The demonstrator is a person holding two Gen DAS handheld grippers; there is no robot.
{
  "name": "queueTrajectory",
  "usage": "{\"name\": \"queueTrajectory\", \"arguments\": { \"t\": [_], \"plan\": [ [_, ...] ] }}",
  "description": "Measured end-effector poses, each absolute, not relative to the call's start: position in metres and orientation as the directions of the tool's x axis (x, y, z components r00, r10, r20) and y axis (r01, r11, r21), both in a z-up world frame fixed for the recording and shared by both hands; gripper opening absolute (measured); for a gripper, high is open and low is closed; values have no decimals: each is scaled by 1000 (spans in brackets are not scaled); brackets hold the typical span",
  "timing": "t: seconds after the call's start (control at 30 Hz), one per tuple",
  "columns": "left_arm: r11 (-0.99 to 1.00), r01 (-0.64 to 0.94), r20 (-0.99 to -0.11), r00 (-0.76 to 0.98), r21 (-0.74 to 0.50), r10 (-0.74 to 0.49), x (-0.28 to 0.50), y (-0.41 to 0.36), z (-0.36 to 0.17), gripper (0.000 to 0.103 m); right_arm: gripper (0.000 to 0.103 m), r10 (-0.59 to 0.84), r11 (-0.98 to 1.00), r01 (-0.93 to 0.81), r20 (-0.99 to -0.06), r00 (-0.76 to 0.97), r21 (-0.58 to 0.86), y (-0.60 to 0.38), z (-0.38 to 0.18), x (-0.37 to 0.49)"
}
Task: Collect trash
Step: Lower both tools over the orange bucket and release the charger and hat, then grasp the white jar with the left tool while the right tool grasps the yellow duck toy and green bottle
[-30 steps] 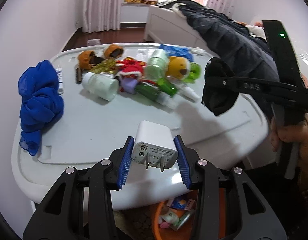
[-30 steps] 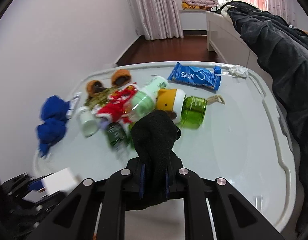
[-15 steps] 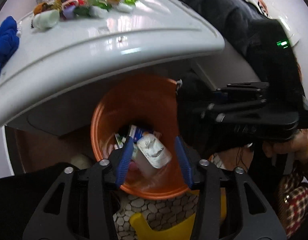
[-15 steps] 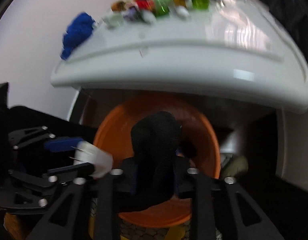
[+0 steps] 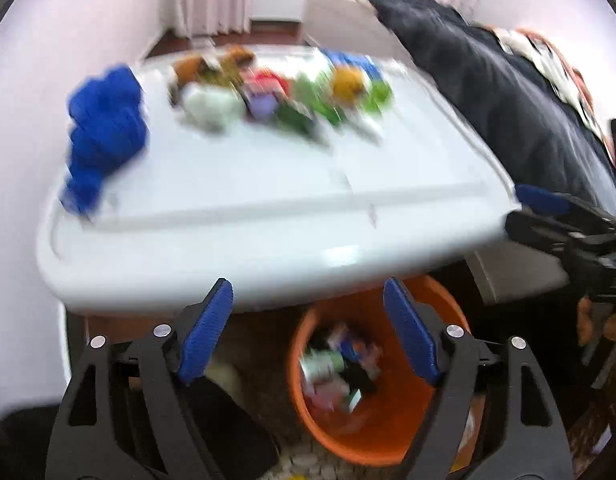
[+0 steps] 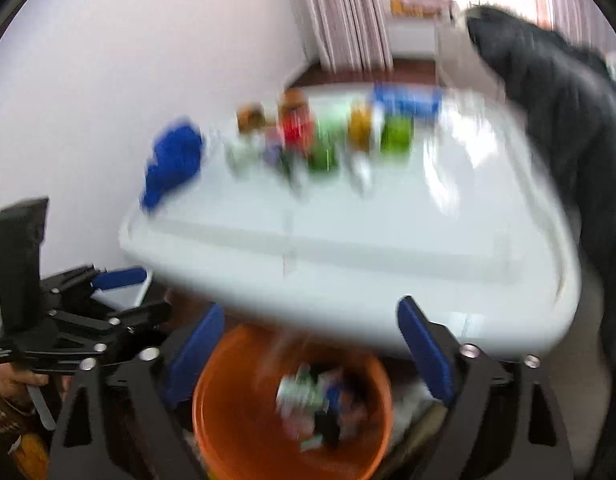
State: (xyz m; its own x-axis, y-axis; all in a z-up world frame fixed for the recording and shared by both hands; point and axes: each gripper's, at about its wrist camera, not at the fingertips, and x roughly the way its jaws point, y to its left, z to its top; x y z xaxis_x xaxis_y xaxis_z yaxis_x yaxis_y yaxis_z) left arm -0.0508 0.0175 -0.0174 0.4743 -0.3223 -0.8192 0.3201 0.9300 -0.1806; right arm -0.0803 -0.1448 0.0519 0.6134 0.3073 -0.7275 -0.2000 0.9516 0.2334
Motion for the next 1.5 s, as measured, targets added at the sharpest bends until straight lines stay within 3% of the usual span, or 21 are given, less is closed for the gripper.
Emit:
{"name": "queueTrajectory", "arguments": {
  "t": [0.1, 0.27, 0.5, 0.57, 0.87, 1.07, 1.2, 1.27, 1.5],
  "plan": [
    [948, 279, -795, 535, -154, -287, -18, 14, 1, 80, 98, 267, 964, -183, -692, 670, 195, -151, 71, -39],
    [961, 224, -771, 580, -161, -264, 29, 13, 11, 80, 97, 174, 983, -76, -727, 664, 166, -174, 55, 42],
    [969, 133, -791, 561, -206, -245, 62, 24, -14, 80, 97, 157, 973, -229, -780, 606, 18, -172, 18, 118],
    [951, 115, -801, 514, -288, -305, 67, 29, -23, 80, 97, 189, 958, -287, -802, 566, 23, -171, 6, 135],
    [922, 114, -803, 460, -371, -379, 71, 29, -30, 80, 97, 221, 932, -360, -844, 488, 36, -156, -32, 176],
    [915, 148, -797, 452, -376, -401, 69, 21, -28, 80, 98, 231, 956, -264, -884, 406, 128, -160, -49, 198],
    [914, 149, -790, 464, -377, -401, 67, 23, -26, 80, 99, 112, 942, -332, -889, 444, -47, -137, -57, 189],
    [910, 143, -789, 459, -389, -409, 68, 24, -26, 80, 89, 126, 938, -344, -877, 463, -47, -135, -55, 186],
    [904, 144, -785, 453, -403, -422, 66, 26, -26, 80, 88, 89, 949, -305, -863, 497, -78, -133, -51, 176]
  ]
}}
